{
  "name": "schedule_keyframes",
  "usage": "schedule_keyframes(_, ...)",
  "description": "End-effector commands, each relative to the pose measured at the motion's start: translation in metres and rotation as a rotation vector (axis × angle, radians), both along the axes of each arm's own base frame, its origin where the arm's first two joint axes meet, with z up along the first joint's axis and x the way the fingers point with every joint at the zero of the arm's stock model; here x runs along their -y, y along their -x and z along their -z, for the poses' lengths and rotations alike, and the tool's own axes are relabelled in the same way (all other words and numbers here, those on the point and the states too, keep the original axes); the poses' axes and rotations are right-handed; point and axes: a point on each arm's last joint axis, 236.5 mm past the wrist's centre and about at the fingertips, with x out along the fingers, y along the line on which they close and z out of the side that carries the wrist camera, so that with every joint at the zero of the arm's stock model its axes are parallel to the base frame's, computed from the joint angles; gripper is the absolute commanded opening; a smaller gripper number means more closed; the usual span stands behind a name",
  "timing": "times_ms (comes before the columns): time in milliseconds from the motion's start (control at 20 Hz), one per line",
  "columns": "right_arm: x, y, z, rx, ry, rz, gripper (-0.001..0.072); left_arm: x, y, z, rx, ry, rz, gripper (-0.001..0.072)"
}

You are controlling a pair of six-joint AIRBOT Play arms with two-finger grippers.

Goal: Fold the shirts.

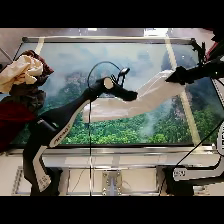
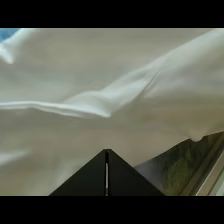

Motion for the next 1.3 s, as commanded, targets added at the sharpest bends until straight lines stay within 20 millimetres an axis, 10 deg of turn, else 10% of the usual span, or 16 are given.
schedule_keyframes(0,-0.032,-0.002,-0.014,0.031,0.112,-0.047,0.0028,-0.049,-0.047,-0.092,0.256,-0.048,-0.049,0.001)
schedule_keyframes(350,-0.233,0.014,-0.009,0.151,0.121,-0.199,0.0027,-0.253,-0.1,-0.168,0.453,-0.448,-0.384,0.0011)
schedule_keyframes(650,-0.403,0.059,0.081,0.054,-0.029,-0.269,0.0033,-0.31,-0.101,-0.161,0.386,-0.532,-0.453,0.0011)
schedule_keyframes(750,-0.435,0.072,0.108,0.004,-0.082,-0.276,0.0289,-0.314,-0.102,-0.161,0.396,-0.554,-0.452,0.0011)
schedule_keyframes(800,-0.434,0.074,0.118,-0.002,-0.058,-0.287,0.043,-0.315,-0.102,-0.161,0.397,-0.56,-0.45,0.0012)
schedule_keyframes(900,-0.404,0.053,0.124,0.052,0.053,-0.284,0.0433,-0.322,-0.102,-0.16,0.402,-0.592,-0.453,0.0011)
schedule_keyframes(1100,-0.274,-0.015,0.114,0.1,0.327,-0.15,0.0446,-0.325,-0.101,-0.159,0.4,-0.609,-0.452,0.0011)
schedule_keyframes(1250,-0.194,-0.024,0.134,-0.095,0.318,-0.081,0.0537,-0.325,-0.101,-0.159,0.402,-0.607,-0.452,0.0011)
